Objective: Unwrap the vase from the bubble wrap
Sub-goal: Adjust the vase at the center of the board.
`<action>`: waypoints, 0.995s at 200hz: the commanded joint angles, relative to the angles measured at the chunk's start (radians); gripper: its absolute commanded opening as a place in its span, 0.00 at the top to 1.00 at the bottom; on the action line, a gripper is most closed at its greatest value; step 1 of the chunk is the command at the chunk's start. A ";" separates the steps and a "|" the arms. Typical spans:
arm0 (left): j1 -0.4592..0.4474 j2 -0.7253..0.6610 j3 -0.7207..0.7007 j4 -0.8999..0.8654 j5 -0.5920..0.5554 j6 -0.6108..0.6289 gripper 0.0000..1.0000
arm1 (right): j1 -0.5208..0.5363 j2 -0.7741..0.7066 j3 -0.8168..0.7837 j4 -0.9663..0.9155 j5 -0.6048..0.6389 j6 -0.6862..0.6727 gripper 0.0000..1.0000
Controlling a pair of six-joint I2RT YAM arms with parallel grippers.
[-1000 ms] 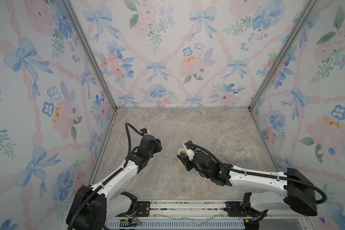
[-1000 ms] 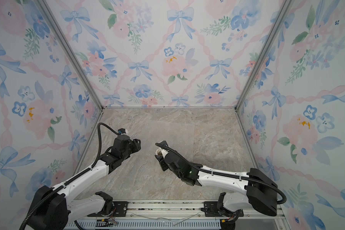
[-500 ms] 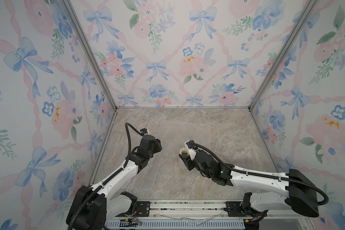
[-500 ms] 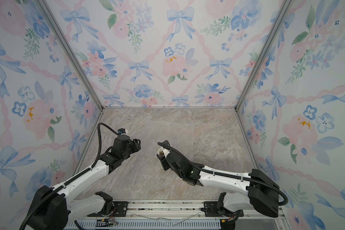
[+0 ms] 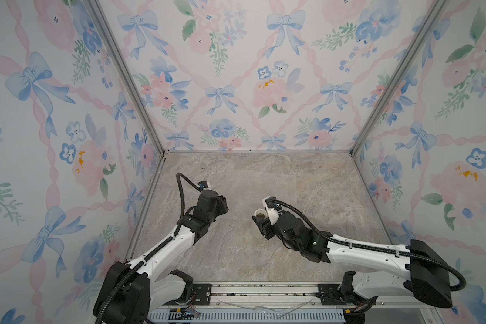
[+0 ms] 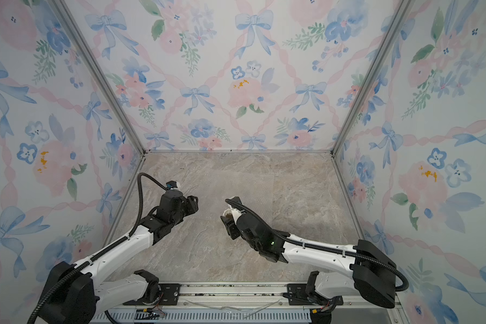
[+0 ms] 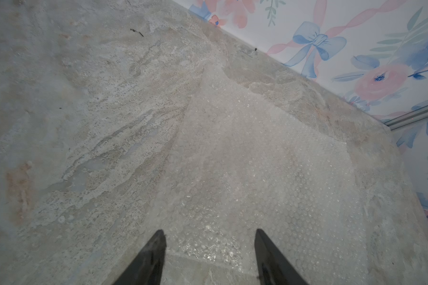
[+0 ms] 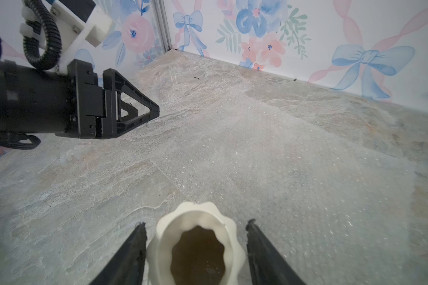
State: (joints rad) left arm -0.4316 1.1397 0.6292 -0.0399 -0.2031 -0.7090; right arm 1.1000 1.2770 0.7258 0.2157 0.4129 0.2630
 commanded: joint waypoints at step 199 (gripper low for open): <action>0.153 0.181 0.158 0.200 -0.231 0.441 0.02 | -0.996 -0.098 0.173 -0.334 -0.343 -0.018 0.08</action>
State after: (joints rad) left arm -0.3119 1.3094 0.8169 0.0330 -0.2958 -0.4324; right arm 0.2092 1.1500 1.0359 -0.1555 0.1814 0.2539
